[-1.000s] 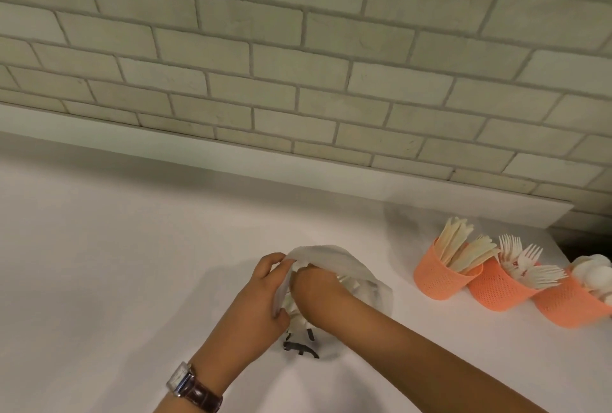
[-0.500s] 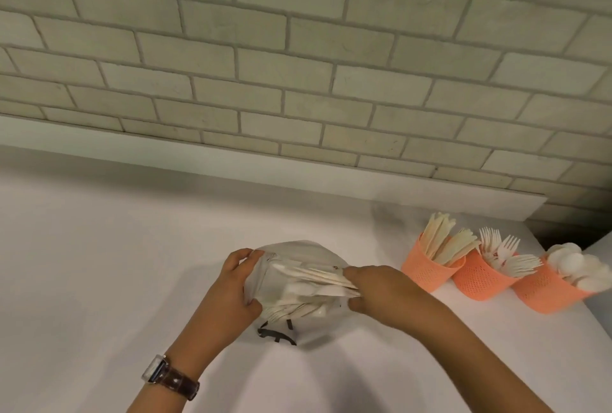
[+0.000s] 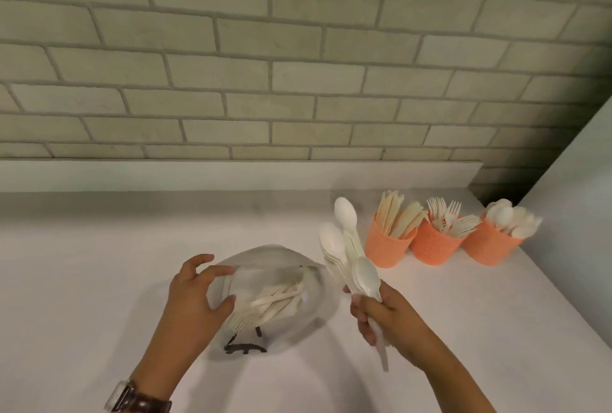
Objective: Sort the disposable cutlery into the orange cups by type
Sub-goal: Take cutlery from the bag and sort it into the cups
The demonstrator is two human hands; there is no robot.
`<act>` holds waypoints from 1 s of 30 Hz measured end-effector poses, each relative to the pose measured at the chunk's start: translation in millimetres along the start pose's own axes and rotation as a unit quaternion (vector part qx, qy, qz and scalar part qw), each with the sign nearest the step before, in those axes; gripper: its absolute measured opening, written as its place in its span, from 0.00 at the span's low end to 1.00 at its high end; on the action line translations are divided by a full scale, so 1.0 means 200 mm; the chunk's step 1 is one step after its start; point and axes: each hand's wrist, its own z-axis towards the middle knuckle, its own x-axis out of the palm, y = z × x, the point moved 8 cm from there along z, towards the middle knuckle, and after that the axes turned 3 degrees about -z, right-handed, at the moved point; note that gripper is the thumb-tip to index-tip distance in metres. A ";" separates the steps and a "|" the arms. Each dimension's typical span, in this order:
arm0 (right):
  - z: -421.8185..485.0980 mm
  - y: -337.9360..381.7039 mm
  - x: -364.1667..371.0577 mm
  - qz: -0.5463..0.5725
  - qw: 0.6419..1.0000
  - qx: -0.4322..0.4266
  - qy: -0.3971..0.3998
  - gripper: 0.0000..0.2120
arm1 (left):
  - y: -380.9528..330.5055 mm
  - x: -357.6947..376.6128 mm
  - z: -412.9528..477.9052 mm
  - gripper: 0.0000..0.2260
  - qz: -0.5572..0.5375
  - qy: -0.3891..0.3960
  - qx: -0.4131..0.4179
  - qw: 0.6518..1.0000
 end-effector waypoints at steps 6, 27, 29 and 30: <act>-0.12 -0.01 -0.17 0.136 0.984 -0.029 -0.109 0.16 | -0.28 0.03 -0.05 0.13 0.038 -0.089 0.058 0.994; -0.50 -0.30 -1.21 0.282 0.958 -0.023 -0.044 0.15 | -1.52 1.41 -0.35 0.09 -0.351 0.143 -0.029 0.925; -0.52 -0.32 -1.25 0.292 0.956 -0.019 -0.018 0.17 | -1.56 1.46 -0.36 0.09 -0.365 0.141 -0.047 0.919; -0.53 -0.33 -1.25 0.302 0.953 -0.016 -0.002 0.18 | -1.58 1.48 -0.36 0.09 -0.367 0.141 -0.056 0.918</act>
